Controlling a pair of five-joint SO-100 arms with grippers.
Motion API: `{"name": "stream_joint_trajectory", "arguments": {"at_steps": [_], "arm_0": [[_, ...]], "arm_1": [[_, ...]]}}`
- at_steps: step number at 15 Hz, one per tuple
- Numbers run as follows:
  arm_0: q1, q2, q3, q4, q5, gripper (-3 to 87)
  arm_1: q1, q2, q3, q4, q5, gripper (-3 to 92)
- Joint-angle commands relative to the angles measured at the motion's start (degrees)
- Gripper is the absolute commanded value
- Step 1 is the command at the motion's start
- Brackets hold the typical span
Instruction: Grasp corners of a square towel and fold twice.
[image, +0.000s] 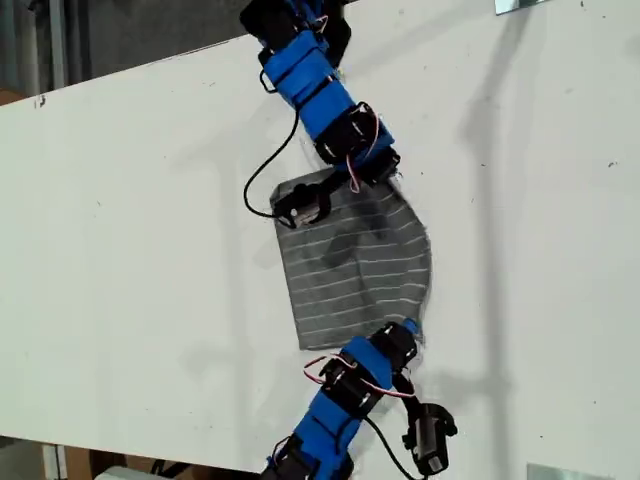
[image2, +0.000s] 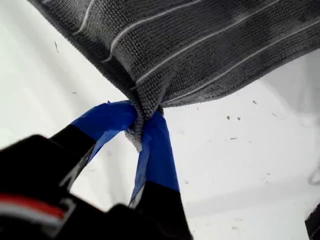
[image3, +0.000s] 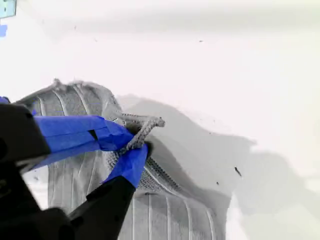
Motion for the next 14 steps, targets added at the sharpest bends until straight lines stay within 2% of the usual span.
{"name": "stream_joint_trajectory", "arguments": {"at_steps": [1, 3, 10, 14], "arm_0": [[-5.19, 5.98, -0.18, 4.39, 0.26, 0.0], [-9.93, 10.37, 6.77, 5.01, -0.09, 0.0], [-24.79, 41.22, 49.22, -7.47, -2.37, 0.0], [-36.39, 45.88, 53.88, -6.15, 3.6, 0.0]], "arm_1": [[5.36, 8.35, -2.11, -0.62, -6.77, -0.1], [11.87, 13.97, 1.85, -2.11, -12.04, -0.1], [31.29, 20.3, 12.57, -9.4, -24.43, -0.1], [38.94, 21.09, 12.92, -11.16, -30.23, -0.1]]}}
